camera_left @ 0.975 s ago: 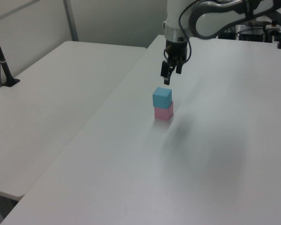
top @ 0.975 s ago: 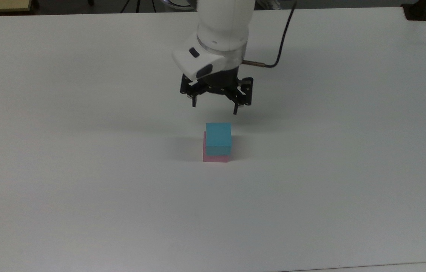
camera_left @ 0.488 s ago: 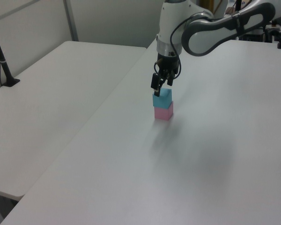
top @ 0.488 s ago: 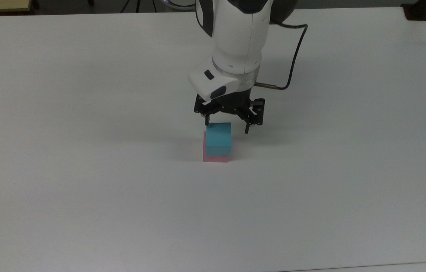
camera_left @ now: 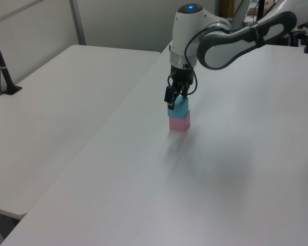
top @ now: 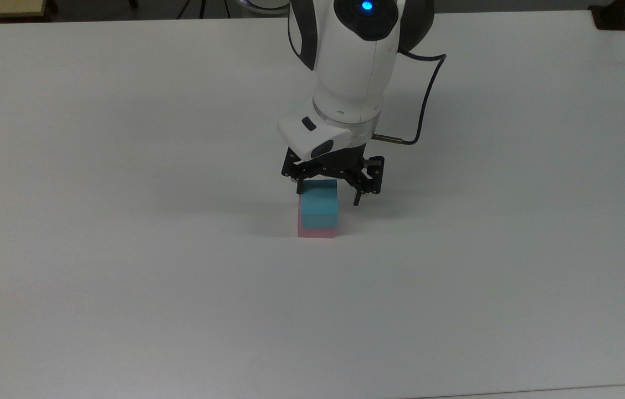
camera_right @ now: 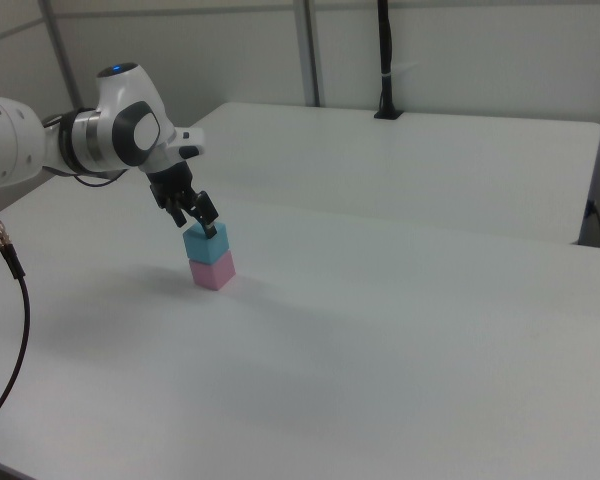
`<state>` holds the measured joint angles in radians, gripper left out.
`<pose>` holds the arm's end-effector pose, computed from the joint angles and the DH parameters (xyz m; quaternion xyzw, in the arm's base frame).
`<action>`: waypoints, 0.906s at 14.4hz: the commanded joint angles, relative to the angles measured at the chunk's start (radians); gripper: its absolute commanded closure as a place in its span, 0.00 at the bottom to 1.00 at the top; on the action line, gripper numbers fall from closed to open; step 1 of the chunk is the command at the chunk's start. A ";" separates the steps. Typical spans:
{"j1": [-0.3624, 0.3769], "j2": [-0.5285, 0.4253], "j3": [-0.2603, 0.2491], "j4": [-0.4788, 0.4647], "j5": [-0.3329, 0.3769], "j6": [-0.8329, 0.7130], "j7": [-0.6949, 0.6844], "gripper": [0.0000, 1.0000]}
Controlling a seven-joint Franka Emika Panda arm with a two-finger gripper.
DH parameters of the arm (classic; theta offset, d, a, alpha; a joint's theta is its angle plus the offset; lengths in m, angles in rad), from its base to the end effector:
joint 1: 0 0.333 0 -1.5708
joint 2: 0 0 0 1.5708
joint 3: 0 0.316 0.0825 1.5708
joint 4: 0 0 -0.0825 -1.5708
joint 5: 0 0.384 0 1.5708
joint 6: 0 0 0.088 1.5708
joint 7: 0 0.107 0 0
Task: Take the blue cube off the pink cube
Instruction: 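Lower the gripper around the light-blue cube and close the fingers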
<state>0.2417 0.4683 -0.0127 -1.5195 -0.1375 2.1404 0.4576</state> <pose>0.6868 0.1555 0.4057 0.9919 -0.0802 0.0929 0.0340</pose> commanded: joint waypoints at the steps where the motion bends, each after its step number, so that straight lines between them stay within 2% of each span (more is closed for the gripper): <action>1: 0.011 0.029 -0.012 0.015 -0.040 0.010 0.010 0.00; 4: 0.016 0.046 -0.010 0.015 -0.071 0.012 0.007 0.00; 9: 0.024 0.030 -0.007 0.030 -0.057 0.001 0.026 0.00; 13: 0.024 -0.006 0.016 0.030 -0.053 -0.004 0.033 0.00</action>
<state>0.2538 0.4901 -0.0077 -1.4871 -0.1893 2.1404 0.4609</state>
